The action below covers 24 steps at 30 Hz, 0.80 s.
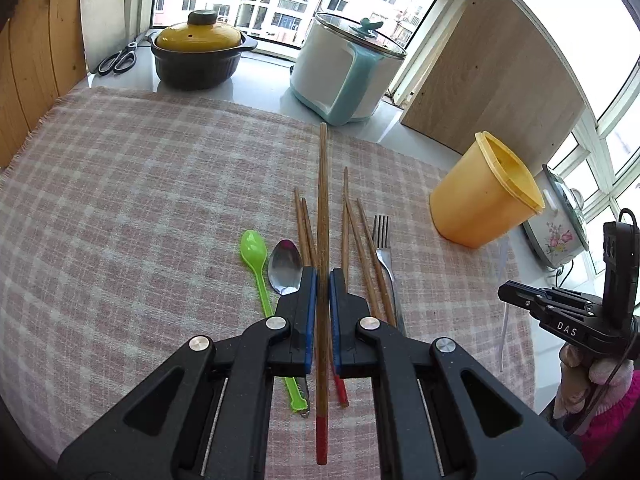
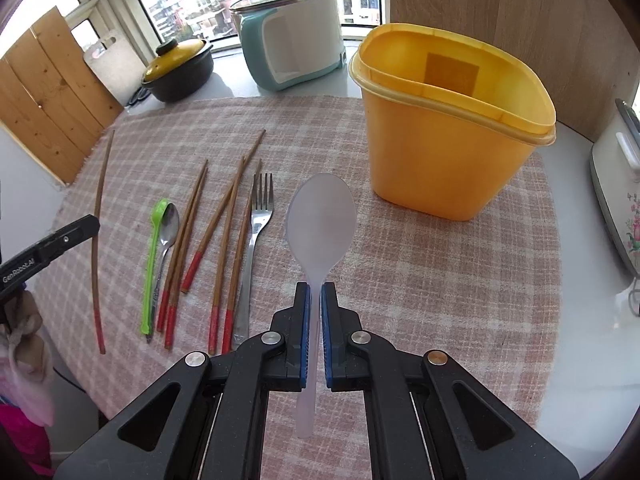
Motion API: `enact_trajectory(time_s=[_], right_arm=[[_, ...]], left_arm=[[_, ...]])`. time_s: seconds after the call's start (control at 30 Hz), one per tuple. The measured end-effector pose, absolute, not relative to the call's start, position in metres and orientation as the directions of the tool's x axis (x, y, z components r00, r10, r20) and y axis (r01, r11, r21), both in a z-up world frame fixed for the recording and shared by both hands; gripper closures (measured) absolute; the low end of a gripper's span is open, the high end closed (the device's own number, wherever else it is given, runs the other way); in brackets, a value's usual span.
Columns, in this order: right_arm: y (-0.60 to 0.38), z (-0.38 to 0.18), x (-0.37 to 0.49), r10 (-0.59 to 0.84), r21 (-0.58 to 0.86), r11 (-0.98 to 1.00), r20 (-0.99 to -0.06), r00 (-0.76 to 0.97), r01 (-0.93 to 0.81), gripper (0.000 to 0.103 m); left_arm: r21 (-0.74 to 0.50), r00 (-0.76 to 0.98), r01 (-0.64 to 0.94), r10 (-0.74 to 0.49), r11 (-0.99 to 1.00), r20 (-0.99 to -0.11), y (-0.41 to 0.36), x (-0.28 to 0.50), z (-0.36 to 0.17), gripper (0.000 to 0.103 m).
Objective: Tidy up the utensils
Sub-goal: 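Lift the chopstick with the left tool while the right tool carries the clear spoon to the yellow container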
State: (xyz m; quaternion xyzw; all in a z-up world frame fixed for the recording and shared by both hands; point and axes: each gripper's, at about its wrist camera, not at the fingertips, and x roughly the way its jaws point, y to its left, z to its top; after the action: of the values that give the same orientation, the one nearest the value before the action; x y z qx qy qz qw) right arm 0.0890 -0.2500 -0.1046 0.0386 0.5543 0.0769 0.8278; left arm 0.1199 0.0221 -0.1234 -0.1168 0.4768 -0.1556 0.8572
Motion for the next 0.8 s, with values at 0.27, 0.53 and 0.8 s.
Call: enact_trajectory(time_s=[0.27,0.53,0.8], right_arm=[[-0.272,-0.059,0.089,0.172,0.148,0.985,-0.866,0.47,-0.087,0.099],[-0.296,-0.028,0.109,0.141,0.12,0.99,-0.824,0.549,-0.075,0.099],[-0.321,-0.007,0.139,0.105,0.096,0.994,-0.787,0.608,-0.048,0.099]], left_arm=[[-0.378,0.544,0.24,-0.446,0.894,-0.71,-0.022,0.124,-0.081,0.099],[-0.385,0.58,0.307,-0.492,0.87,-0.649,-0.072,0.152,-0.048,0.099],[-0.364,0.606,0.359,-0.511,0.86,-0.61,-0.125,0.189,-0.025,0.099]])
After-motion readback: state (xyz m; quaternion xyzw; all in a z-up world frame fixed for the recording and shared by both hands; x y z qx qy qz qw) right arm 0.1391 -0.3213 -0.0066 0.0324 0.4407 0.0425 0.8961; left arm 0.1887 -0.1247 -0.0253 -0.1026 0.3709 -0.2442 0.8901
